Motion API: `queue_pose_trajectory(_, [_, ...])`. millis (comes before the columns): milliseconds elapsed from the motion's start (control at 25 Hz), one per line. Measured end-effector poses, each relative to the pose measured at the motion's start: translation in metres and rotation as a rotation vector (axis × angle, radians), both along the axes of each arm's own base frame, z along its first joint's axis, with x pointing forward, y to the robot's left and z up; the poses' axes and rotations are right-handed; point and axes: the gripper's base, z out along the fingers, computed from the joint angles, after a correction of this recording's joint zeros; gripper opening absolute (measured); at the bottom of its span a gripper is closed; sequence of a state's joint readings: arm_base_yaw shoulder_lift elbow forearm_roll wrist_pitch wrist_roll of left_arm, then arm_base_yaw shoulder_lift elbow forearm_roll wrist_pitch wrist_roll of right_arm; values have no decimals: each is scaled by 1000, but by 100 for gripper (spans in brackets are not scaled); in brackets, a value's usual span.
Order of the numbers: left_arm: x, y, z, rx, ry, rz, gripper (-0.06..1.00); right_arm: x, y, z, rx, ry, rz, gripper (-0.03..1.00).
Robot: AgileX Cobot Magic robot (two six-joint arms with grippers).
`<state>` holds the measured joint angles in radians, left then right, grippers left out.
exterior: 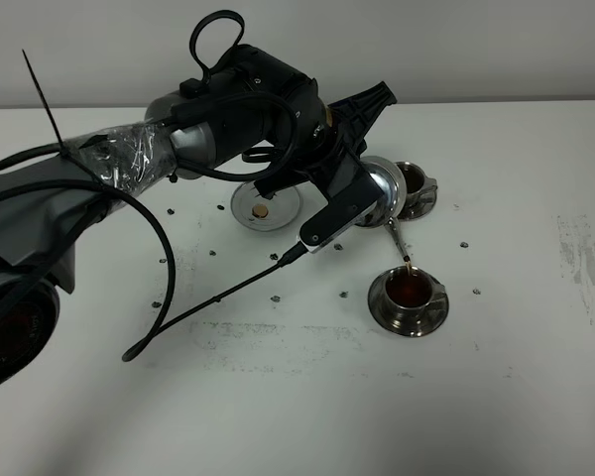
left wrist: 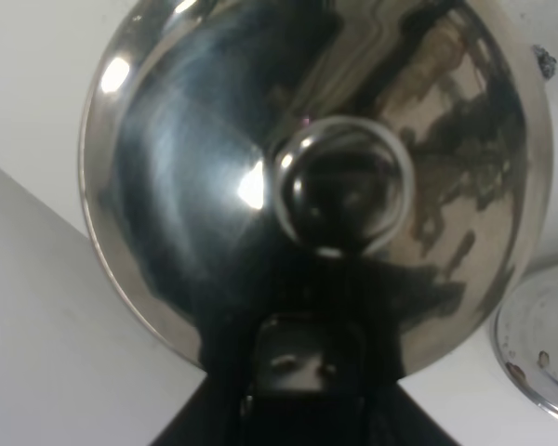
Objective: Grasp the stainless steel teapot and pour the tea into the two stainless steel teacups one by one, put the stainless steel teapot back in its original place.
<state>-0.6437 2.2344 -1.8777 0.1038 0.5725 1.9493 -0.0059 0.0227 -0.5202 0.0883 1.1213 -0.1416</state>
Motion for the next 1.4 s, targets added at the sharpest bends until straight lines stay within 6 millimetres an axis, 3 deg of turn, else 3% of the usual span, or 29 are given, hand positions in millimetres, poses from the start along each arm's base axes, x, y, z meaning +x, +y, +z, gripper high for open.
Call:
queue_pose_trajectory(360, [0,0,0,-36,24,63,21,0,0,0,0,0,0,54])
queue_pose_trajectory(680, [-6,6,-5,-118,194,353,21,0,0,0,-1,0,0,54])
queue_pose_trajectory(920, [-12,11,-8,-228,347,700,21,0,0,0,-1,0,0,54])
queue_pose_trajectory(1240, [-7,25,11,-668,555,1435,21,0,0,0,-1,0,0,54])
queue_pose_trajectory(1400, [-7,38,21,-711,579,1594,21,0,0,0,0,0,0,54])
